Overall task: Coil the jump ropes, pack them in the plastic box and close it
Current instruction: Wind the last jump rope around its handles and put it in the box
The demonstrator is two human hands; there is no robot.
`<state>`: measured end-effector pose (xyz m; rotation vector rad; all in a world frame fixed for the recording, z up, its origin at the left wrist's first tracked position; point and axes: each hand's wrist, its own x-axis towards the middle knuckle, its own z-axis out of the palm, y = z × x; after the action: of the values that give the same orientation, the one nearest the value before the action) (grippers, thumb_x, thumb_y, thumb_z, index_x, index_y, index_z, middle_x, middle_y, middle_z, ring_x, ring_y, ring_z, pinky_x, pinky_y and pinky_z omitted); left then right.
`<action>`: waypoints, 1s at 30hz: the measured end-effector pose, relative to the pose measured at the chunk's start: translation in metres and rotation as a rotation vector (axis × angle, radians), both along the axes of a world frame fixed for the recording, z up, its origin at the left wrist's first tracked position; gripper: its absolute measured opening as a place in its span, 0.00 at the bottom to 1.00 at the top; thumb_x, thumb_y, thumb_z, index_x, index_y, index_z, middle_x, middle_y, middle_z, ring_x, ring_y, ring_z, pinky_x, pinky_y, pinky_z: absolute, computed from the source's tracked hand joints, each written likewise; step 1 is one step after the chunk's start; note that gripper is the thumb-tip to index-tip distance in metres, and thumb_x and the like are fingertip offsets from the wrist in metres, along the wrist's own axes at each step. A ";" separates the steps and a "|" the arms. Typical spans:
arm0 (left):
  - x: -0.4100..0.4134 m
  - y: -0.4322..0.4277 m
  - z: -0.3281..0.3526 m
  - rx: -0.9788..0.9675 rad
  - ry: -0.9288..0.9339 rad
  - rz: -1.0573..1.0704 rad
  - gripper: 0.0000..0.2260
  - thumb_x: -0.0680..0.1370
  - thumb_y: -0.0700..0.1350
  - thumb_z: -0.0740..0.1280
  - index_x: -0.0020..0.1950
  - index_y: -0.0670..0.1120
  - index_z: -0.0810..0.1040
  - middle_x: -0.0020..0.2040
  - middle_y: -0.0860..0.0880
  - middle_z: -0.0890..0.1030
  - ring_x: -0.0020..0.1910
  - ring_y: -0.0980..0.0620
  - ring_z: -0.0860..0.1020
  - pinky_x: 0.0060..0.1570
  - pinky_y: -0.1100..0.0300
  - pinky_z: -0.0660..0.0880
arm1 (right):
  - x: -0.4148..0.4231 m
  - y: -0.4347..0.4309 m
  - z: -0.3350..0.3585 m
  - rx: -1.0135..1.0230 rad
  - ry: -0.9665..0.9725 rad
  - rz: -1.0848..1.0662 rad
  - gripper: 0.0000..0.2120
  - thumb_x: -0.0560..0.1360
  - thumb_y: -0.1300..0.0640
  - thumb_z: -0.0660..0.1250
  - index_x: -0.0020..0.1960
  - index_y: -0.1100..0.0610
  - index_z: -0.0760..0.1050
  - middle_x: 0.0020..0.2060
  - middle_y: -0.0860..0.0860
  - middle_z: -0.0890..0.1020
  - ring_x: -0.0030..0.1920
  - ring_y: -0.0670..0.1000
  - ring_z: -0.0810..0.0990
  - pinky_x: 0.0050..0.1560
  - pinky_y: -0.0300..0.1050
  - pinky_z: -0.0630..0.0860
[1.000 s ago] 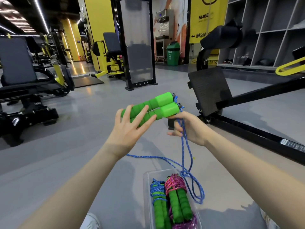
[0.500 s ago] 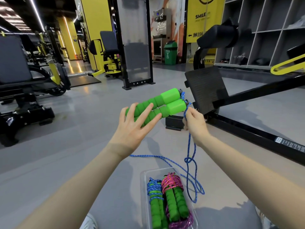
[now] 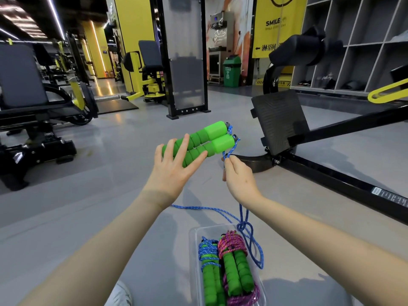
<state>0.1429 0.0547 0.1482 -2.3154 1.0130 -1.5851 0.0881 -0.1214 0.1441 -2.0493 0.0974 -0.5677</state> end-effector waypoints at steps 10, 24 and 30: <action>0.003 0.022 -0.008 0.222 0.012 0.041 0.33 0.63 0.30 0.55 0.68 0.47 0.67 0.63 0.30 0.72 0.51 0.30 0.74 0.48 0.38 0.71 | -0.007 -0.017 0.039 -0.249 0.389 0.303 0.12 0.79 0.54 0.56 0.45 0.57 0.76 0.31 0.54 0.68 0.28 0.51 0.64 0.28 0.41 0.64; -0.025 -0.007 -0.006 0.298 0.033 -0.278 0.21 0.79 0.32 0.53 0.66 0.49 0.72 0.62 0.32 0.75 0.52 0.32 0.75 0.52 0.39 0.70 | -0.011 -0.065 0.078 -0.549 0.001 0.336 0.17 0.77 0.51 0.64 0.33 0.58 0.76 0.23 0.47 0.68 0.25 0.44 0.65 0.28 0.35 0.61; -0.048 -0.027 0.000 0.256 0.048 -0.425 0.19 0.79 0.35 0.61 0.67 0.51 0.69 0.62 0.33 0.75 0.53 0.33 0.75 0.54 0.40 0.71 | -0.011 -0.087 0.083 -0.394 -0.058 0.363 0.17 0.77 0.52 0.65 0.34 0.61 0.78 0.23 0.46 0.71 0.24 0.42 0.66 0.28 0.31 0.63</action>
<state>0.0945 0.0276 0.1480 -2.0677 1.6991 -1.4224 0.0774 -0.2085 0.2276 -2.3511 -0.4451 -0.4410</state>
